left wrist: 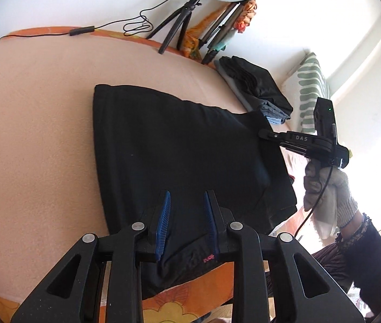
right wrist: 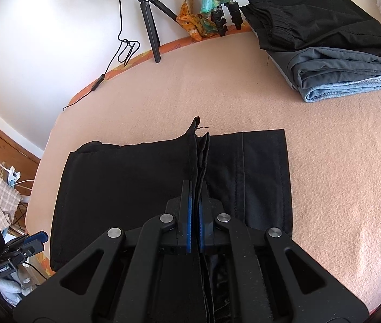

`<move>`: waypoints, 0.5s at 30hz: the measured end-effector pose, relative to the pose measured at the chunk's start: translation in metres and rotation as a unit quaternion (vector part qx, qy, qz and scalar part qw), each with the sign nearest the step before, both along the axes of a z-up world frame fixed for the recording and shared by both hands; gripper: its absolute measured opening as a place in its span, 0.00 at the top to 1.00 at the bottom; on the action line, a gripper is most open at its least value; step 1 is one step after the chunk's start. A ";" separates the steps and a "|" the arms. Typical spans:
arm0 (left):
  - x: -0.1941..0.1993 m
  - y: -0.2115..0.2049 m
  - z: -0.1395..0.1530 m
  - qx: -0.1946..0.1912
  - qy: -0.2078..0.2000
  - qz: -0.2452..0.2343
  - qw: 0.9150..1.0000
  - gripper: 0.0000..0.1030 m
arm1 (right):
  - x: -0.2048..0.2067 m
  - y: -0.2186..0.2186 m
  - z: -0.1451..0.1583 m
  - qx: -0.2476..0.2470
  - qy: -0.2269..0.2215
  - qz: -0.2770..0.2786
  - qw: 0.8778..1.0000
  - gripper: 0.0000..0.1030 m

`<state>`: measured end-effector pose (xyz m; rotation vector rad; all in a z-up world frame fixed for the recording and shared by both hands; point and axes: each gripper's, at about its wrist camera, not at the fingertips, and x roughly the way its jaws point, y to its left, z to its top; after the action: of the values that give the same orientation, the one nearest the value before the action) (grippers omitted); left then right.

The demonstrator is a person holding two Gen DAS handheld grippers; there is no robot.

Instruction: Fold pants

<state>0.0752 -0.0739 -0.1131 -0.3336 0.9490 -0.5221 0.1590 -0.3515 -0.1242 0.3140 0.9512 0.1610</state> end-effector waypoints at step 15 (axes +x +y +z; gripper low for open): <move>-0.015 -0.007 -0.030 0.052 0.021 -0.017 0.998 0.77 | 0.009 -0.011 -0.018 -0.045 0.025 -0.016 0.999 0.95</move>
<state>0.0600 -0.0811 -0.1435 -0.2364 1.0205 -0.4969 0.1677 -0.3624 -0.1424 0.2513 0.9994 0.0806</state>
